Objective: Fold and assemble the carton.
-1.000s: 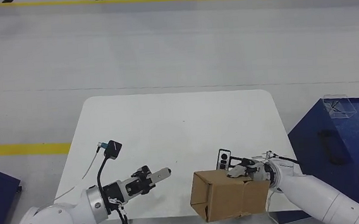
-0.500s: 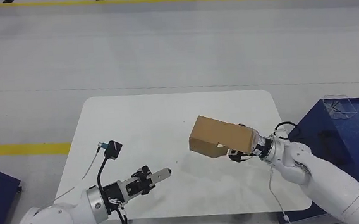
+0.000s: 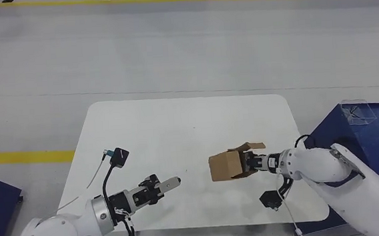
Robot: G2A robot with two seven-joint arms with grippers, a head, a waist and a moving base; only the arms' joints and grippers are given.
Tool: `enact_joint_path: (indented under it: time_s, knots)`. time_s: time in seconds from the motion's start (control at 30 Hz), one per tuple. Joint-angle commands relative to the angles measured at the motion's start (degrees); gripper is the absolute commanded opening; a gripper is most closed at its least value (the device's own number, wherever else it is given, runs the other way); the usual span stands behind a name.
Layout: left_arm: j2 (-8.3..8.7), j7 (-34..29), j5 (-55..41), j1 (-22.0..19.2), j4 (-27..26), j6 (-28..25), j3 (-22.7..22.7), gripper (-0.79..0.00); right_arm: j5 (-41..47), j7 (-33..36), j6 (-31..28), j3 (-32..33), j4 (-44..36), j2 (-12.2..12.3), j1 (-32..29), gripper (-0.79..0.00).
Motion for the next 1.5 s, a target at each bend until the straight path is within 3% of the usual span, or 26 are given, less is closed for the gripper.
enact_joint_path:
  time_s: [0.0, 0.1, 0.4, 0.53, 0.57, 0.73, 1.0, 1.07, 1.2, 1.27, 1.33, 1.47]
  knots:
    - [0.0, 0.0, 0.0, 0.0, 0.0, 0.0, 0.0, 0.0, 0.01, -0.67, -2.98, -1.65, 1.16, -1.71, 0.74, -0.785]
    - [0.0, 0.0, 0.0, 0.0, 0.0, 0.0, 0.0, 0.0, 0.01, -1.12, -5.31, -3.68, 3.04, -4.58, 2.38, -0.785]
    - [0.0, 0.0, 0.0, 0.0, 0.0, 0.0, 0.0, 0.0, 0.01, 1.85, -5.06, -11.45, 11.61, -11.29, 7.65, -0.785]
    - [0.0, 0.0, 0.0, 0.0, 0.0, 0.0, 0.0, 0.0, 0.01, 2.07, -4.75, -12.46, 14.85, -13.52, 8.87, -0.776]
    - [0.0, 0.0, 0.0, 0.0, 0.0, 0.0, 0.0, 0.0, 0.01, 2.14, -4.61, -12.55, 15.49, -13.98, 9.06, -0.733]
    - [0.0, 0.0, 0.0, 0.0, 0.0, 0.0, 0.0, 0.0, 0.01, 1.43, -3.54, -12.46, 17.65, -15.66, 9.09, -0.776]
    - [0.0, 0.0, 0.0, 0.0, 0.0, 0.0, 0.0, 0.0, -1.0, 0.45, 1.51, -7.1, 14.25, -16.06, 7.4, -0.763]
    - [0.0, 0.0, 0.0, 0.0, 0.0, 0.0, 0.0, 0.0, -4.09, 0.78, 7.16, -4.78, 12.0, -15.26, 5.78, -0.763]
    - [0.0, 0.0, 0.0, 0.0, 0.0, 0.0, 0.0, 0.0, -8.95, 3.74, 24.34, 2.44, 7.84, -13.28, 0.0, -0.785]
    - [0.0, 0.0, 0.0, 0.0, 0.0, 0.0, 0.0, 0.0, -9.63, 4.02, 28.3, 6.05, 7.46, -12.46, -3.37, -0.785]
    - [0.0, 0.0, 0.0, 0.0, 0.0, 0.0, 0.0, 0.0, -7.96, 2.52, 29.61, 8.53, 7.49, -11.96, -6.32, -0.785]
    - [0.0, 0.0, 0.0, 0.0, 0.0, 0.0, 0.0, 0.0, -2.05, 0.05, 25.38, 10.21, 8.33, -11.97, -8.87, -0.785]
